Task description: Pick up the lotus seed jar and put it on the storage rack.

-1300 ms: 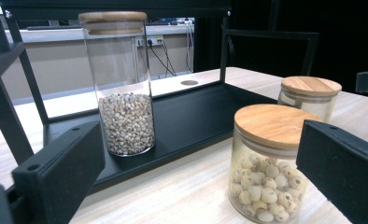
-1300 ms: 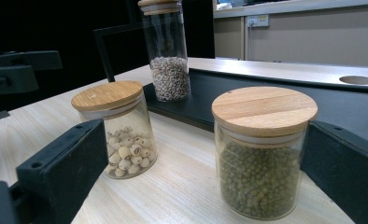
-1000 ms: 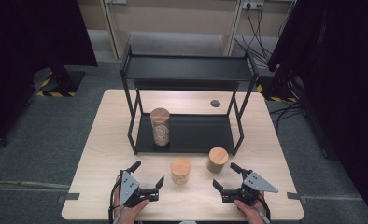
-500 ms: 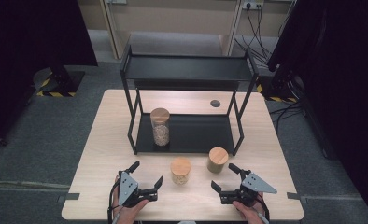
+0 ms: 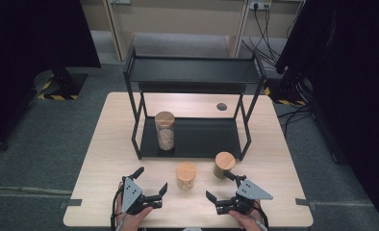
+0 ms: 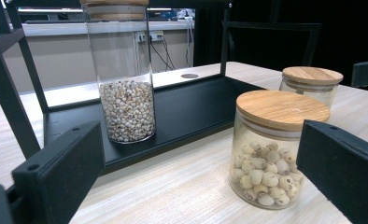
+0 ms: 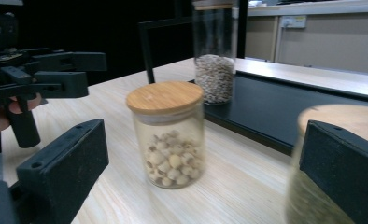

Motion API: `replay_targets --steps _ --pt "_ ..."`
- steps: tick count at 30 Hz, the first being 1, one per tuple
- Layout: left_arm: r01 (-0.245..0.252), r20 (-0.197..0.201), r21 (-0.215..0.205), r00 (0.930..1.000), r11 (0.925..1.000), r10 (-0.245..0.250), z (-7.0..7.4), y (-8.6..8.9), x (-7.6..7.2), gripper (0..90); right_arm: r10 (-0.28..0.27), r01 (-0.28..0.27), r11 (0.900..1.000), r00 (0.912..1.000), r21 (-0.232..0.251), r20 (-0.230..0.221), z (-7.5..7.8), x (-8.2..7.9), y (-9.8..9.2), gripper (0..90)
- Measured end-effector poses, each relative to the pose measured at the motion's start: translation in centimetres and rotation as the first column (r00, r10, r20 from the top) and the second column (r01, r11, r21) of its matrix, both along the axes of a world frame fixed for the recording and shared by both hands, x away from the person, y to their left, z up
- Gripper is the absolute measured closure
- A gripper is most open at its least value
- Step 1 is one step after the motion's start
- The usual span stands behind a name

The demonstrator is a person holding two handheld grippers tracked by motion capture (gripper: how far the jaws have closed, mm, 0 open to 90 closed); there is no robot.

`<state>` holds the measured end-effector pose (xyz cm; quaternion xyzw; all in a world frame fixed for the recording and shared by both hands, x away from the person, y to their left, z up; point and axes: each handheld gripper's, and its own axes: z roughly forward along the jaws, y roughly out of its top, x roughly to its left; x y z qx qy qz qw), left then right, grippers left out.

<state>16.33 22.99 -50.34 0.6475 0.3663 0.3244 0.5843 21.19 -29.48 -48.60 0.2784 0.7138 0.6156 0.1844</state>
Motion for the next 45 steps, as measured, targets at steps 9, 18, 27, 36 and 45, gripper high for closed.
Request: replay_targets --steps 9,18,27,36,45 --pt "-0.004 -0.001 -0.006 1.0 1.0 0.004 -0.1 0.1 0.0 0.5 0.051 -0.051 0.998 0.9987 -0.039 -0.005 0.5 1.3 2.8 2.1" --pt "-0.005 0.0 -0.008 1.0 1.0 0.005 -0.1 0.2 -0.1 0.5 0.064 -0.064 0.994 0.9979 -0.088 -0.004 0.6 2.5 5.3 2.8" --pt "-0.002 0.0 -0.006 1.0 1.0 0.002 0.0 0.1 -0.1 0.5 0.041 -0.042 0.99 0.9991 -0.134 -0.011 0.8 3.3 7.1 4.3" --pt "-0.004 -0.002 -0.011 1.0 0.9999 0.004 0.0 0.2 0.0 0.5 0.02 -0.024 0.988 0.9994 -0.151 -0.028 0.7 4.0 8.1 8.3" --pt "-0.005 -0.004 -0.012 1.0 0.9999 0.005 -0.1 0.2 0.0 0.5 0.025 -0.036 0.98 0.9981 -0.196 -0.056 1.2 4.7 9.0 23.8"
